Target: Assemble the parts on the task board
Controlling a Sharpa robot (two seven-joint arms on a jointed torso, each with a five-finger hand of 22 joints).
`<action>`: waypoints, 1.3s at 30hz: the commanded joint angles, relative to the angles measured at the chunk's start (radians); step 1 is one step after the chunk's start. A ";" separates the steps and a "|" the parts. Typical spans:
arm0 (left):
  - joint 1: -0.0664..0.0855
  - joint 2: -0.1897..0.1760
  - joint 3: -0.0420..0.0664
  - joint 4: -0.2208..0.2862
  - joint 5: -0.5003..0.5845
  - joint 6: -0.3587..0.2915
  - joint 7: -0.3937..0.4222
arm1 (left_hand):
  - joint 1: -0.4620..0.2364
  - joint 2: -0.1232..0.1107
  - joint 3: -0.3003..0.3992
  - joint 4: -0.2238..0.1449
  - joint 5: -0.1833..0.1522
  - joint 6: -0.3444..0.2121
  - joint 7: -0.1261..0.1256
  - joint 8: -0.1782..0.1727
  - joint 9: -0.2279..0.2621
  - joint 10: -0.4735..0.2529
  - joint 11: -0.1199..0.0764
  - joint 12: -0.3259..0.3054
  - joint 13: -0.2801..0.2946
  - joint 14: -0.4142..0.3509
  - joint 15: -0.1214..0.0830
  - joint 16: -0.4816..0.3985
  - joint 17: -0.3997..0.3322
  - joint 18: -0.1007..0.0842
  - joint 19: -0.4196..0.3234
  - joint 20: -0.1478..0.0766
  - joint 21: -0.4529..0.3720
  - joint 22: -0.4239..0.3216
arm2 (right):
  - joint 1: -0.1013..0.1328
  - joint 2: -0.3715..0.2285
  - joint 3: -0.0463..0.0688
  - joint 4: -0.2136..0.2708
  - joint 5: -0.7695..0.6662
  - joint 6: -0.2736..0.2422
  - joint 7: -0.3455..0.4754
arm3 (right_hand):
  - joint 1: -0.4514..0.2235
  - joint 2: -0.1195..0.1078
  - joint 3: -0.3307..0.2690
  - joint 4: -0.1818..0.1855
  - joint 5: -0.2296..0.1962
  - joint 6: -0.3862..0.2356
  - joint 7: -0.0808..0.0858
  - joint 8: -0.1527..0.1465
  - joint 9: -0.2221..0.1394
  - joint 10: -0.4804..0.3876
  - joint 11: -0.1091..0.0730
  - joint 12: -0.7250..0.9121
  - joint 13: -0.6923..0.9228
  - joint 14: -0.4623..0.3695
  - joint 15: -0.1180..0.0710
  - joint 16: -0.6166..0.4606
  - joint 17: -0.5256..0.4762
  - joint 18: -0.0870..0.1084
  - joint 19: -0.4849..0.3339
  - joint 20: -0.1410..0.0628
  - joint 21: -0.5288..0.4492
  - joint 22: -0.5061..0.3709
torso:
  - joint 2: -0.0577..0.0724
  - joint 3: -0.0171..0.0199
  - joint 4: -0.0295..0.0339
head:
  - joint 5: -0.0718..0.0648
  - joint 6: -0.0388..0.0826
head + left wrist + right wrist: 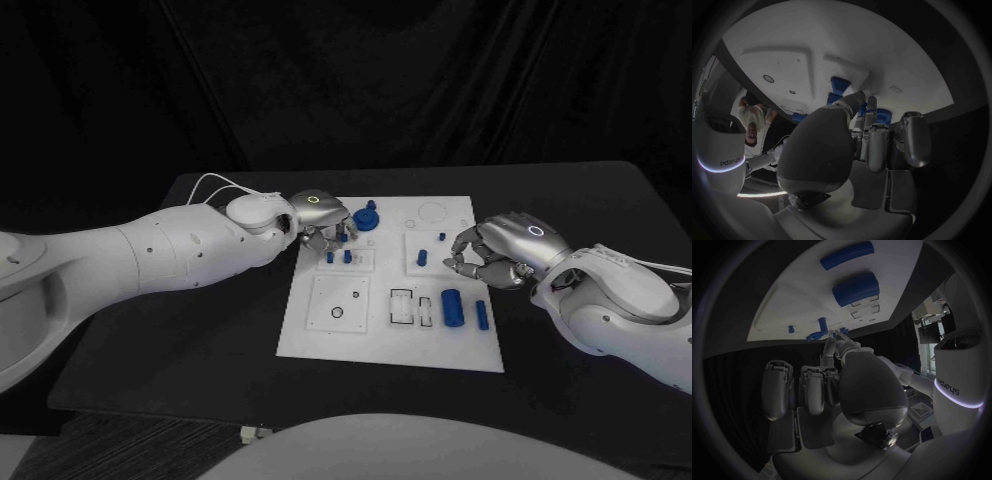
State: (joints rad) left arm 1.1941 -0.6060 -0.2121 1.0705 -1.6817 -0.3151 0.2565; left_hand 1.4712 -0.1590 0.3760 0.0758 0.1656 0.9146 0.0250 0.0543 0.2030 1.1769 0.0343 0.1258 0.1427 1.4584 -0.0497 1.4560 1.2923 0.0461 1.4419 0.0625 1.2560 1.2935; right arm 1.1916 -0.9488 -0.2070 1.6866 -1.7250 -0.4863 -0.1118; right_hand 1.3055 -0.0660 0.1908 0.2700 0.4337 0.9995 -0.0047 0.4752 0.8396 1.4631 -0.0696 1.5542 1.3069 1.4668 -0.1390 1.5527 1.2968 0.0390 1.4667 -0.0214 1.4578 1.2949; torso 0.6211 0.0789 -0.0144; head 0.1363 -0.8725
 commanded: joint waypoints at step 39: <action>0.143 -0.276 0.001 0.241 -0.002 -0.177 -0.026 | 0.006 -0.038 0.071 0.001 -0.027 -0.016 -0.034 0.027 -0.034 -0.091 -0.012 -0.034 -0.003 -0.005 -0.004 -0.058 -0.026 0.046 -0.072 -0.010 -0.140 0.154 | 0.125 -0.052 0.001 0.029 -0.002 -0.106 -0.033 | 0.083 -0.079 0.072 -0.021 -0.002 0.039 0.013 -0.128 -0.113 -0.040 0.006 -0.193 0.036 0.067 0.020 -0.065 0.093 0.016 -0.007 0.016 -0.117 0.198 | 0.000 -0.0006 -0.0002 | -0.011 0.000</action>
State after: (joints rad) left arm 1.3356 -0.8821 -0.2110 1.3016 -1.6821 -0.4540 0.2294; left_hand 1.4769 -0.1857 0.4198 0.0730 0.1492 0.9042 -0.0215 0.0678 0.1802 1.0846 0.0230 0.0993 0.1365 1.4511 -0.0550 1.3897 1.2415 0.0633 1.3694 0.0528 1.0985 1.2935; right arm 1.3139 -1.0014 -0.2065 1.7186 -1.7248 -0.5363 -0.1236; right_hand 1.3531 -0.1136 0.2017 0.2591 0.4328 1.0505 0.0114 0.4078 0.7748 1.4551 -0.0515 1.3632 1.3078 1.4686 -0.1196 1.5100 1.2968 0.0395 1.4632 -0.0071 1.3610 1.2949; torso 0.6207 0.0784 -0.0146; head 0.1255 -0.8725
